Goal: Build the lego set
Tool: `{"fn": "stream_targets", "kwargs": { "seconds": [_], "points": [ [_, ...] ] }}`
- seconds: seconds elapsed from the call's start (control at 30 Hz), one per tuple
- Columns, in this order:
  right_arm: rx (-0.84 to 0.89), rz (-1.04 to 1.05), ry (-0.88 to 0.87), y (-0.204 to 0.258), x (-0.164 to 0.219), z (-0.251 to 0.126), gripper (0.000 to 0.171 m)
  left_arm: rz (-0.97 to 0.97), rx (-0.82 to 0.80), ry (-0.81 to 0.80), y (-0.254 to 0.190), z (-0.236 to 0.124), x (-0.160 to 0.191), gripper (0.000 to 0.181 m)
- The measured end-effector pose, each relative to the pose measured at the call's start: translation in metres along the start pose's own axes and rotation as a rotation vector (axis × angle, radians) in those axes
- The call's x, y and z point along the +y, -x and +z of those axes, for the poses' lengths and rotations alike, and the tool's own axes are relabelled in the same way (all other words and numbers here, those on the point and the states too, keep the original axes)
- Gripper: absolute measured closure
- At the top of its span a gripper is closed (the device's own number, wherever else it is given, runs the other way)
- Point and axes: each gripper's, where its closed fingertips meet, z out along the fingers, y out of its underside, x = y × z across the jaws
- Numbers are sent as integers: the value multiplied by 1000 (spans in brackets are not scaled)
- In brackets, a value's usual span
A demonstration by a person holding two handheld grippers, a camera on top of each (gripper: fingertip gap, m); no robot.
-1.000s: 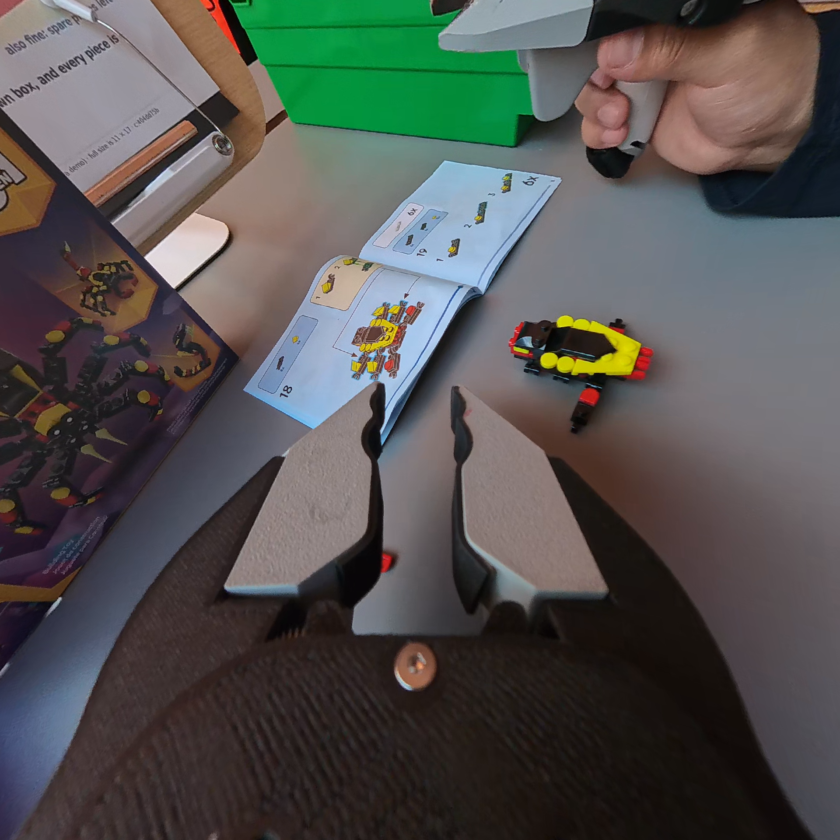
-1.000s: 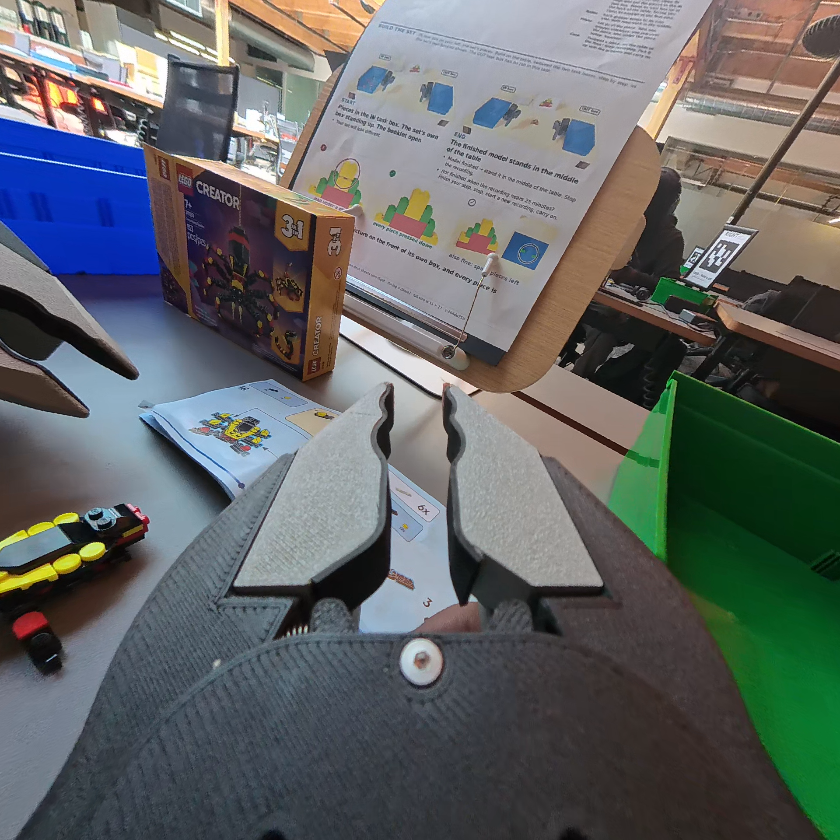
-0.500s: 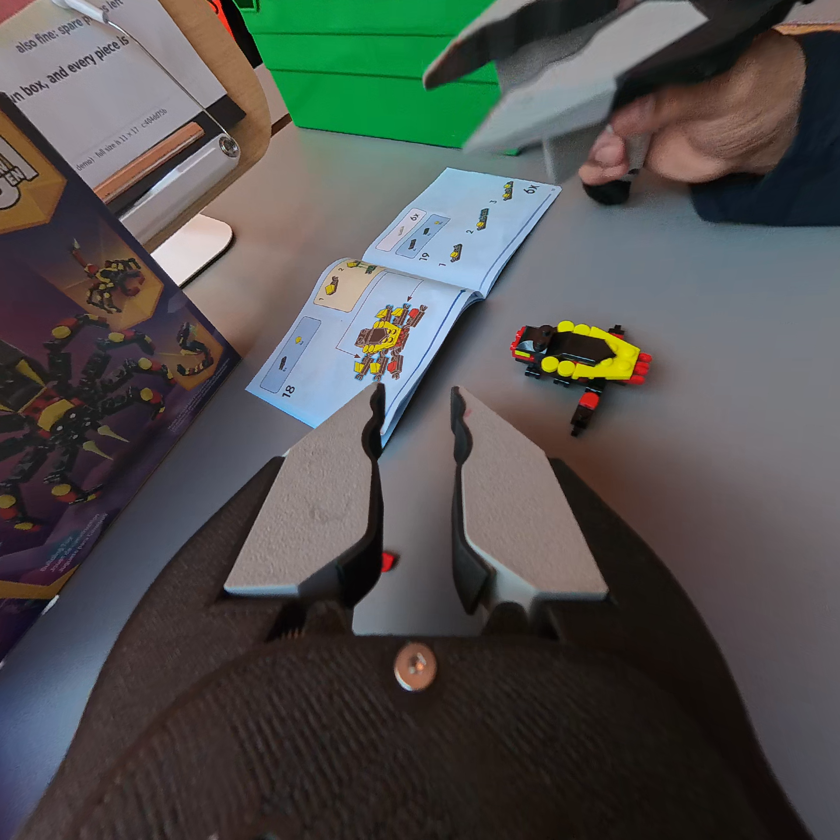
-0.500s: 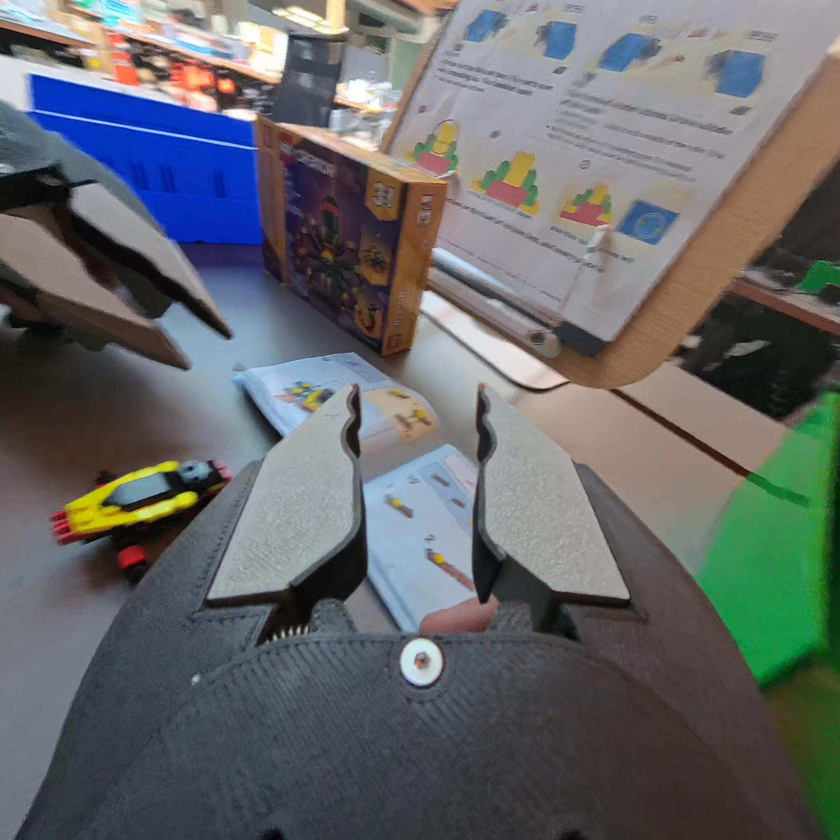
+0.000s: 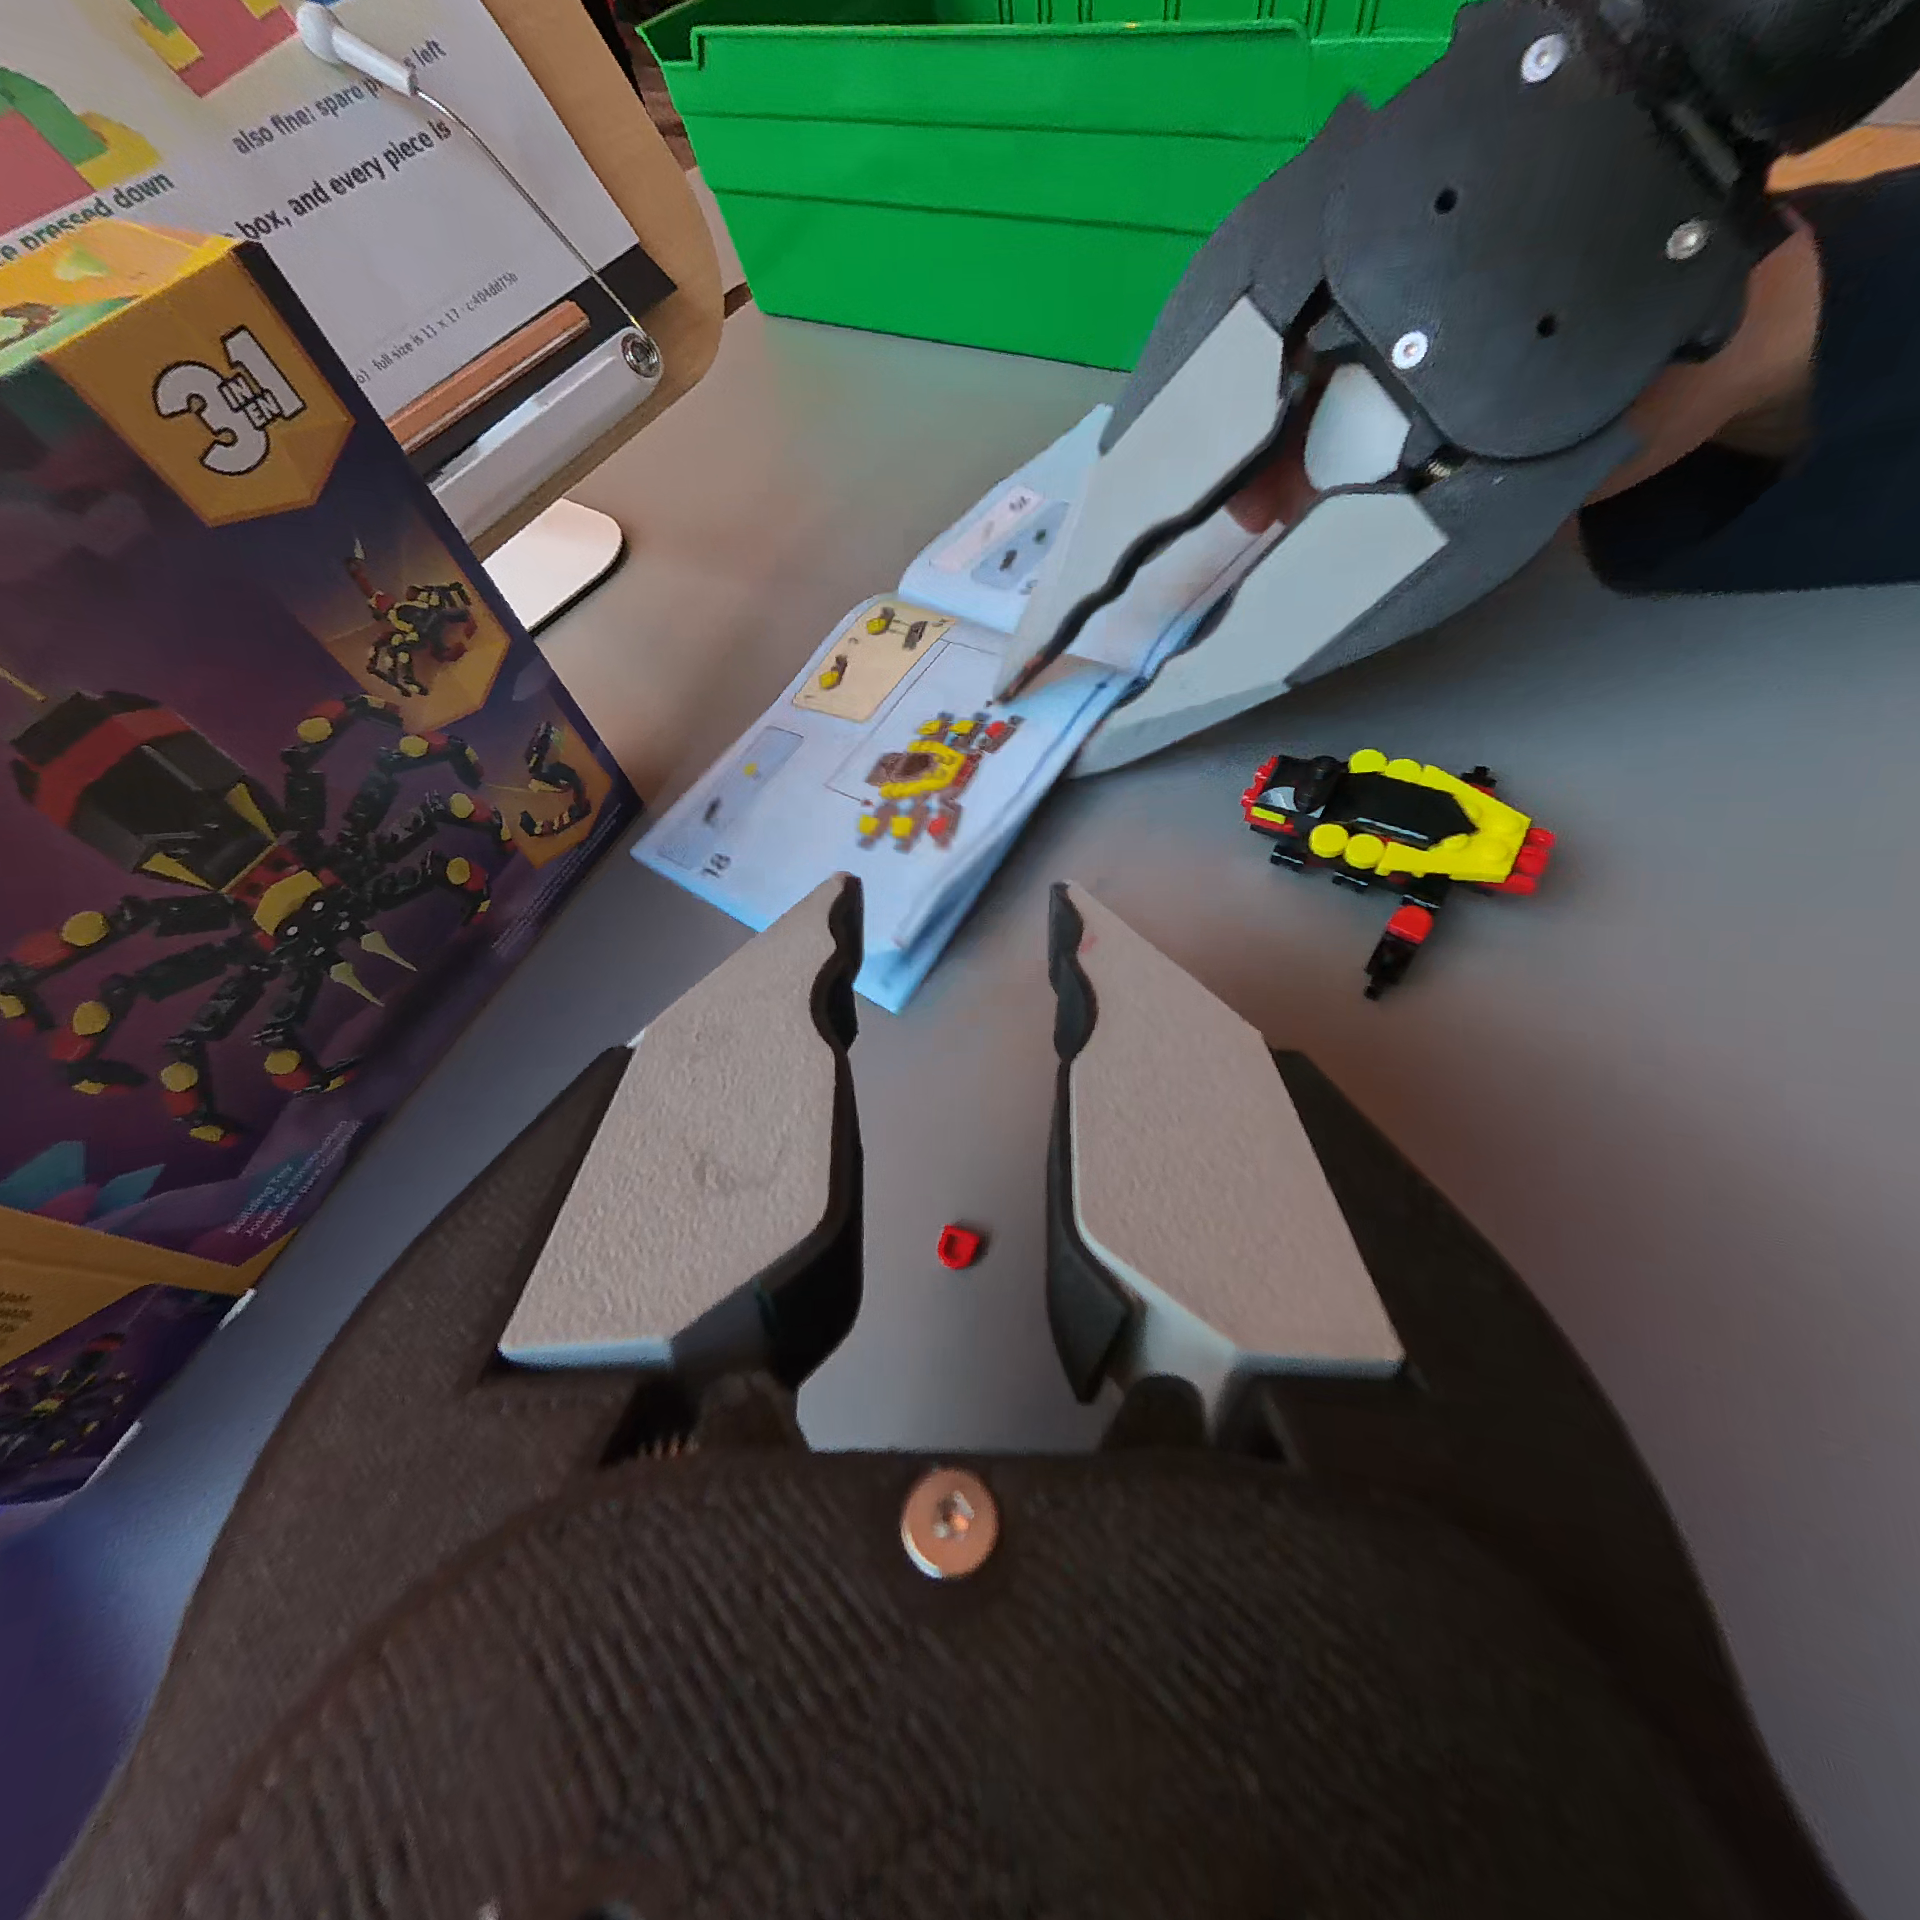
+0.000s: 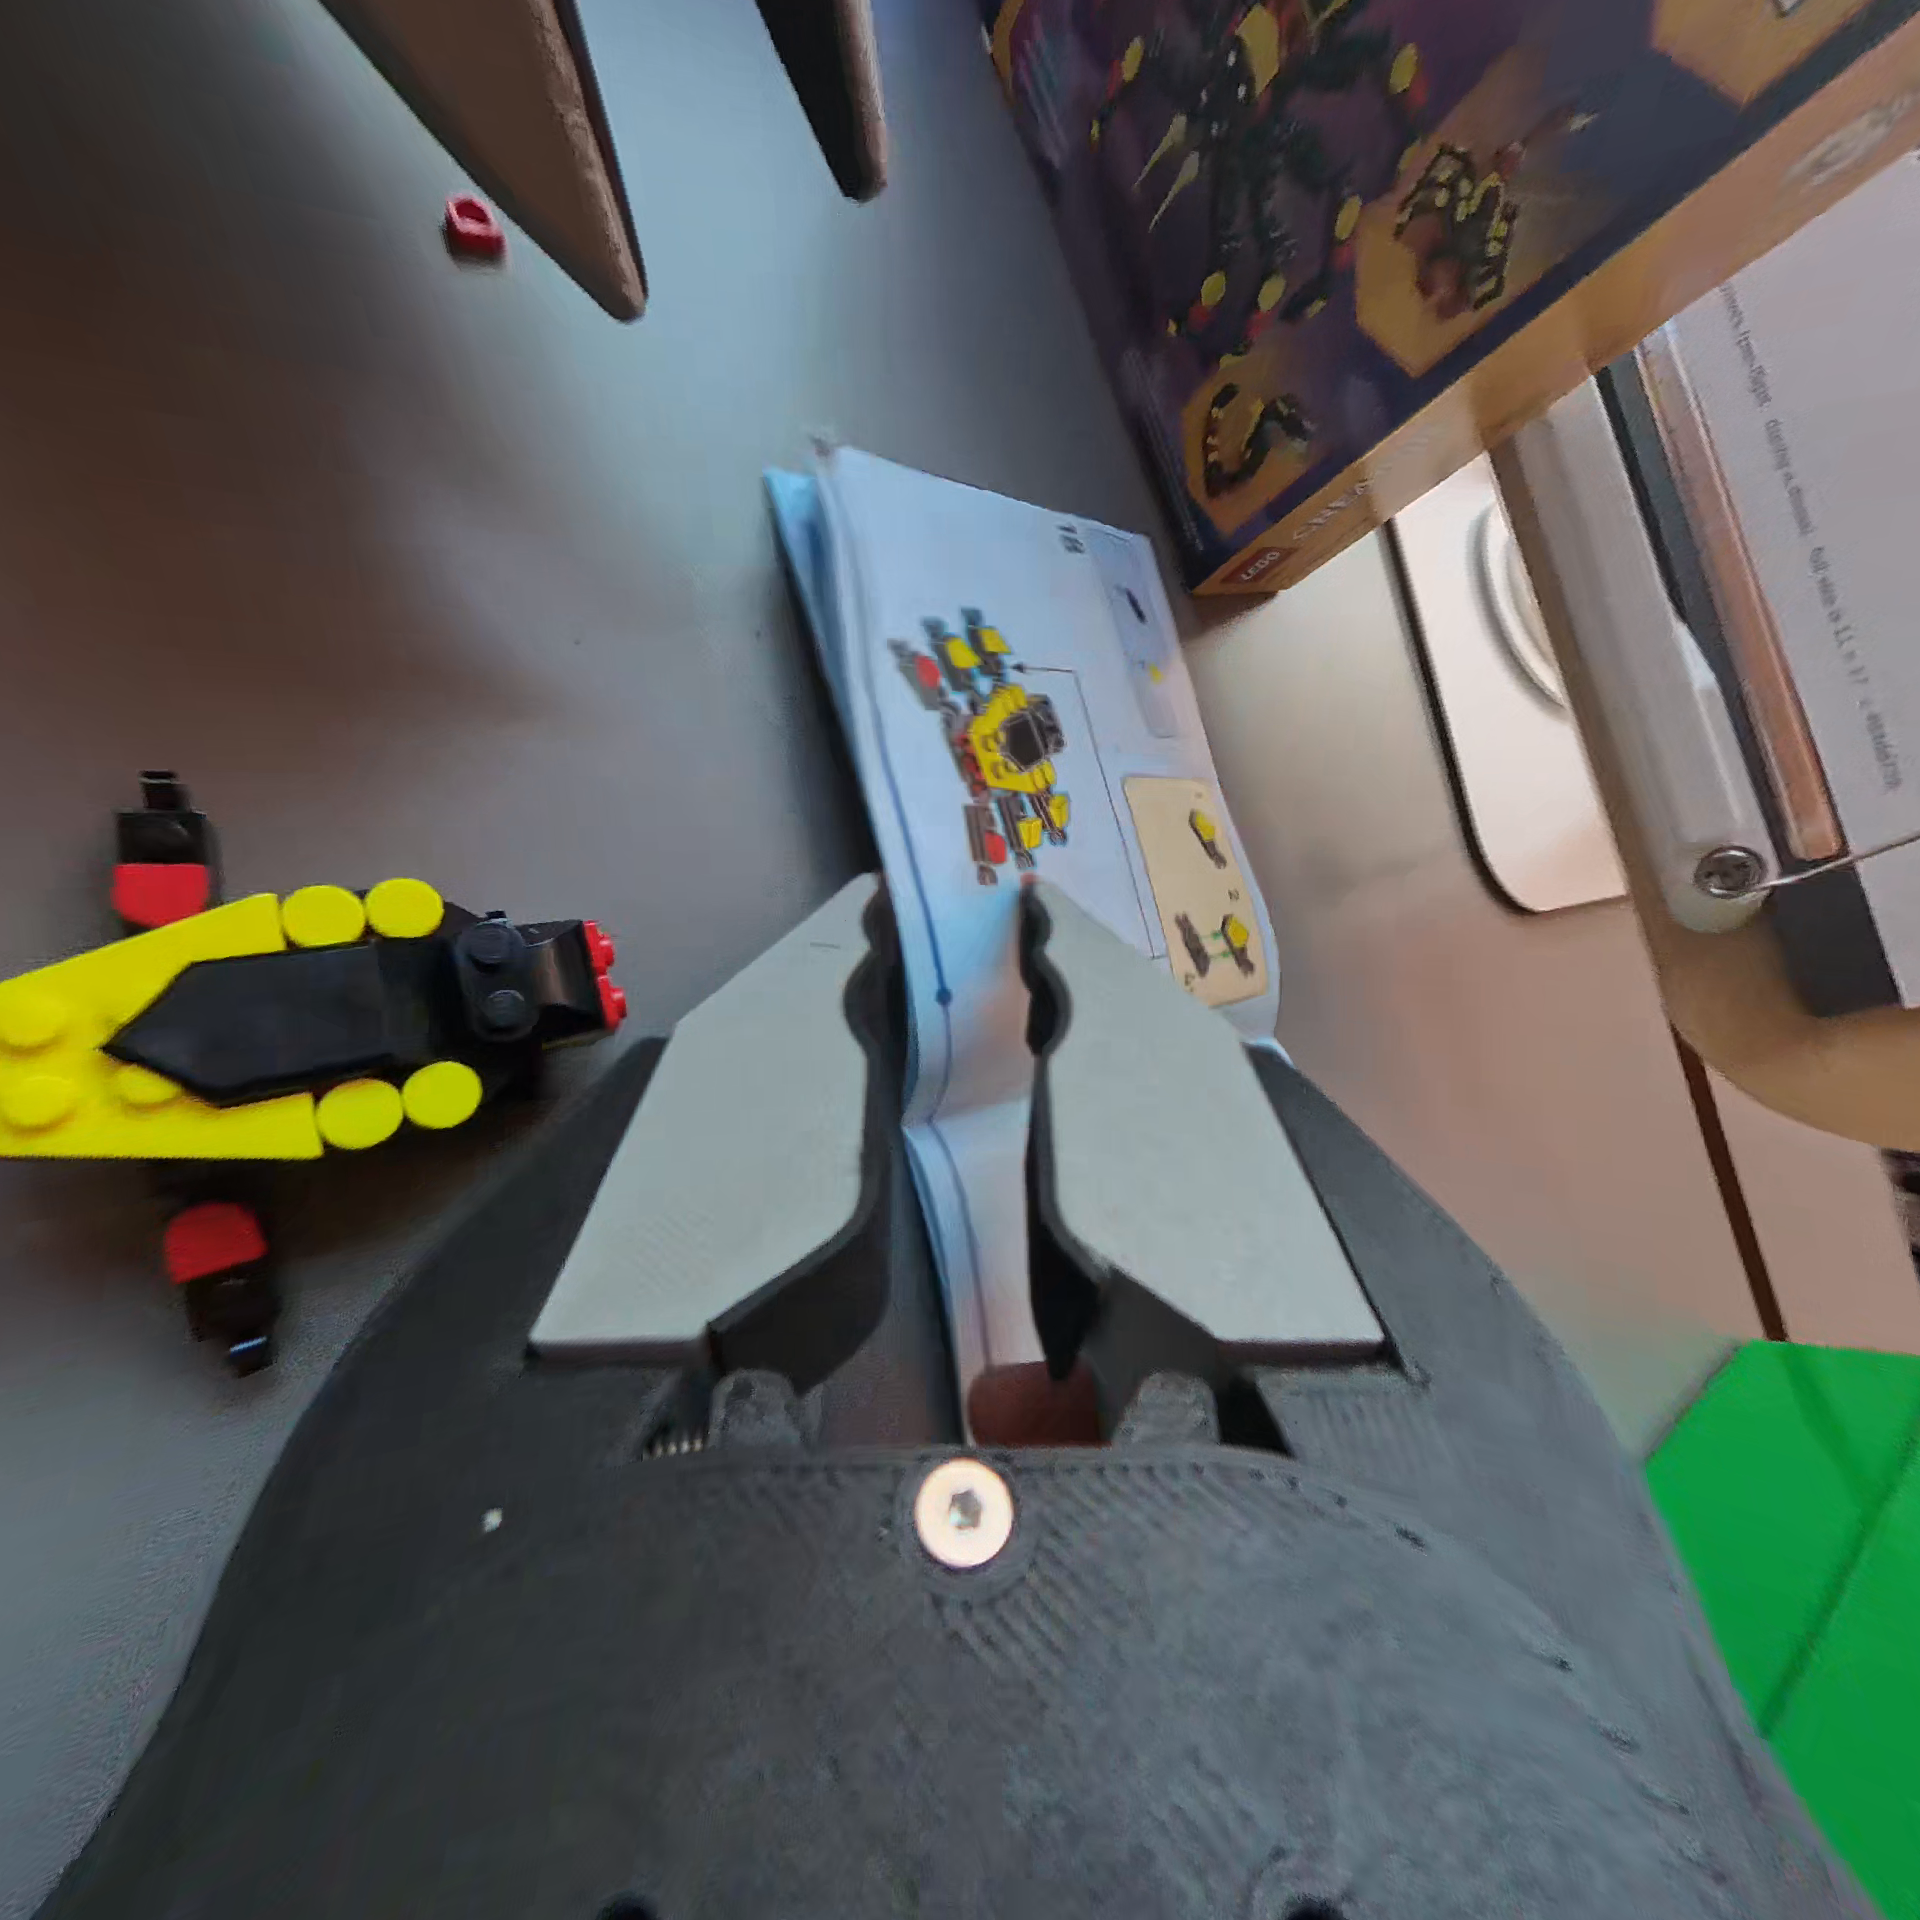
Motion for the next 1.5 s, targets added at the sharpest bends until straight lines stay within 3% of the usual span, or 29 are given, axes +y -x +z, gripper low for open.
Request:
{"fn": "stream_targets", "kwargs": {
  "seconds": [0.03, 0.1, 0.2, 0.33, 0.47, 1.07, 1.5],
  "points": [
    [31, -26, 19, -3, 3, 3, 162, 1, 0, 3, 0, 0, 1, 148],
    [131, -8, 0, -20, 1, 0, 171, 5, -4, 7, 0, 1, 1, 148],
    [225, 240, -204, -65, -19, -39, 171, 7, -13, 0, 2, -1, 0, 149],
    [114, 675, -721, -110, -49, -125, 171, 11, -19, -12, 3, -3, -4, 150],
    [26, 803, -928, -120, -47, -165, 171, 27, -13, -11, -2, -2, -5, 150],
    [12, 893, -1038, -130, -37, -180, 171, 35, -17, -10, -3, -1, -5, 150],
    [268, 563, -881, -118, -51, -181, 171, 32, -20, -13, -2, -2, -5, 150]
  ]
}}
